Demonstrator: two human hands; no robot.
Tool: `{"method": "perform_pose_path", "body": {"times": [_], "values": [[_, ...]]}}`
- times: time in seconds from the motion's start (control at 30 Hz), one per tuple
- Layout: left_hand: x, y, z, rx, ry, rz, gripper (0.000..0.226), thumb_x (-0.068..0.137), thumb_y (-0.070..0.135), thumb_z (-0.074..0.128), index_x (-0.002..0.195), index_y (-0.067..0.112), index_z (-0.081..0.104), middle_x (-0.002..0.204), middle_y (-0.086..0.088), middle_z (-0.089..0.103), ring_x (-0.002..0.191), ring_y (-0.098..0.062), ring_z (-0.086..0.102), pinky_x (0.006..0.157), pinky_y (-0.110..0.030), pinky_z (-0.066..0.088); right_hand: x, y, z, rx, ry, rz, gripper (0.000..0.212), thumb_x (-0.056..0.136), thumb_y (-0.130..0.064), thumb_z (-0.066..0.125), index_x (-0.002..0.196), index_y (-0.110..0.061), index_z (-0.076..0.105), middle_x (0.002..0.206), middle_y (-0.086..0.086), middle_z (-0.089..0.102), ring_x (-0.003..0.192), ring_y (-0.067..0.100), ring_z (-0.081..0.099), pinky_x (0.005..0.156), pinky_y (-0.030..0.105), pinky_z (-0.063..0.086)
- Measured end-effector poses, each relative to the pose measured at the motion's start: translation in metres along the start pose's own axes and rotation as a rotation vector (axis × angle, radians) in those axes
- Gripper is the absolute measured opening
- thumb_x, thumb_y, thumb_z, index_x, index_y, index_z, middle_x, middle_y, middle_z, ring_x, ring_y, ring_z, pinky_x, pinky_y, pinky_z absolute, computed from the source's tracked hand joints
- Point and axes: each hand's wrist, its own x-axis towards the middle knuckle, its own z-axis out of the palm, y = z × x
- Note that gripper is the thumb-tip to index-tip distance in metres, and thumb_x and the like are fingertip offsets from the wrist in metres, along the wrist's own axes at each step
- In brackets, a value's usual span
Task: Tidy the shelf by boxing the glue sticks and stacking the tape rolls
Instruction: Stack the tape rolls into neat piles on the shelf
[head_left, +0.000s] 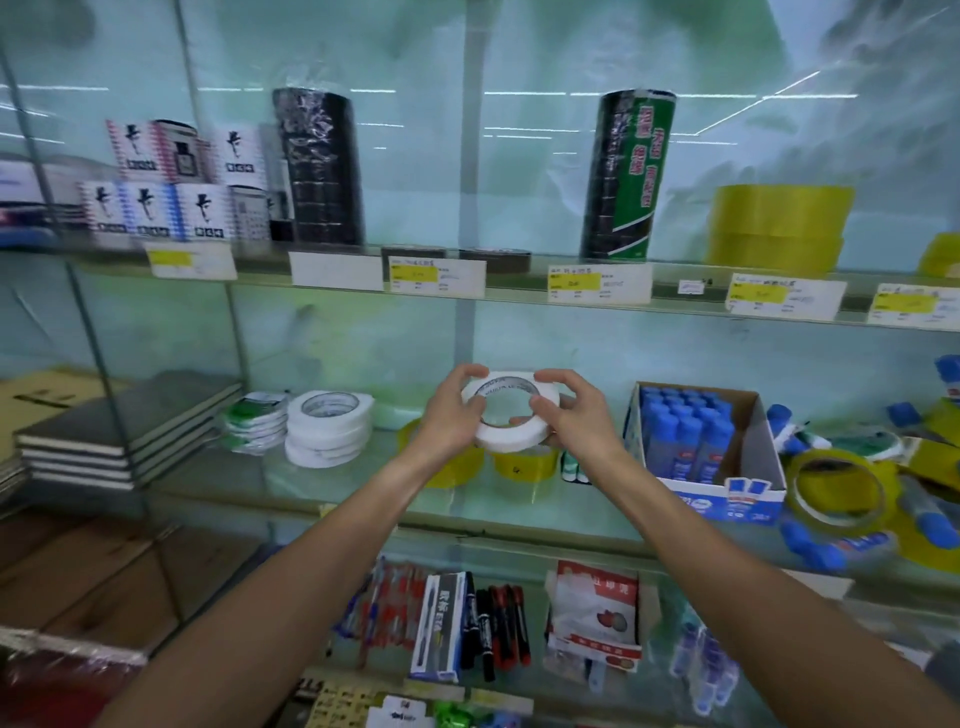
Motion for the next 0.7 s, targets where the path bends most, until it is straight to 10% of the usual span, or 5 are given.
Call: {"method": "perform_pose_path", "body": {"times": [0.2,0.4,0.7], "values": [[-0.02,-0.01,-0.021,0.264,-0.004,0.108,0.038,0.065,0.063,0.064,0.087,0.032,0.061,0.129,-0.002,0.045,0.127,-0.013,0.039,0.097,-0.03,0.036,0.011,0.007,0.038,0.057,0.122,0.104,0.028,0.088,-0.004,0.062,0.113,-0.016,0.059,0.092,0.018,0.061,0.069,0.026,0.063,0.065,0.041,0.061],[-0.016,-0.018,-0.052,0.377,-0.004,0.083,0.035,0.066,0.048,0.08,0.085,0.02,0.069,0.146,-0.012,0.042,0.14,-0.016,0.03,0.089,-0.019,0.023,0.021,0.012,0.072,0.137,0.113,0.172,0.027,0.089,-0.004,0.062,0.113,-0.014,0.058,0.108,0.023,0.064,0.085,0.035,0.068,0.07,0.046,0.061],[0.025,-0.069,-0.12,0.483,0.216,-0.086,0.043,0.065,0.065,0.07,0.073,0.023,0.063,0.095,-0.01,0.063,0.081,-0.021,0.059,0.066,-0.029,0.037,0.015,0.011,0.08,-0.025,-0.047,0.203,0.034,0.096,-0.021,0.057,0.128,-0.021,0.048,0.112,0.007,0.057,0.088,0.028,0.071,0.077,0.047,0.06]]}}
